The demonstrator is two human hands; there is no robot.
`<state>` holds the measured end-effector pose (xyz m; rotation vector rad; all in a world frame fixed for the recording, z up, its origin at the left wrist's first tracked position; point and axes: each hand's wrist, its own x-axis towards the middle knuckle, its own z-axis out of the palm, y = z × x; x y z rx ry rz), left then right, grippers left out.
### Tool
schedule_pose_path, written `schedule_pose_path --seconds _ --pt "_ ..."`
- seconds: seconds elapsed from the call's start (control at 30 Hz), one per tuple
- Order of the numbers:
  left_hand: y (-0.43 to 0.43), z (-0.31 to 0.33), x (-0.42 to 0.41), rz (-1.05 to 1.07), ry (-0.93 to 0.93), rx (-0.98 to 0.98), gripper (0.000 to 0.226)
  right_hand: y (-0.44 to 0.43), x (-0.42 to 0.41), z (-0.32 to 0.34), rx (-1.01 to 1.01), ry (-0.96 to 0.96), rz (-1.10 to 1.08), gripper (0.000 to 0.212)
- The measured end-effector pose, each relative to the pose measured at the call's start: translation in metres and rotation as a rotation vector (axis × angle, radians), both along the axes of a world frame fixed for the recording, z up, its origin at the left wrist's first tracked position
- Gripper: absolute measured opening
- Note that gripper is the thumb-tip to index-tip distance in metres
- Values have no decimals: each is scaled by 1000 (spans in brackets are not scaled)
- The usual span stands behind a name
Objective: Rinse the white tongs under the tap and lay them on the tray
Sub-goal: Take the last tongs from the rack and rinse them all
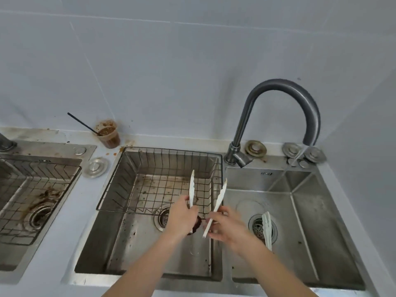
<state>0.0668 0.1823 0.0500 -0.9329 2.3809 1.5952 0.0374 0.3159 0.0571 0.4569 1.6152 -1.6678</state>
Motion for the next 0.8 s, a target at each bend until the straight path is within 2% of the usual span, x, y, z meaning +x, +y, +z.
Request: schedule_pose_path --seconds 0.2,0.4,0.57,0.8 --pt "81 -8 17 15 -54 -30 30 81 15 -6 -59 -49 85 16" --pt "139 -19 9 -1 -93 -118 27 138 17 -16 -61 -80 26 16" --pt "167 -30 -17 -44 -94 -188 23 163 5 -26 -24 -45 -70 18" --pt "175 -52 -80 -192 -98 -252 15 167 -38 -43 32 47 -173 9"
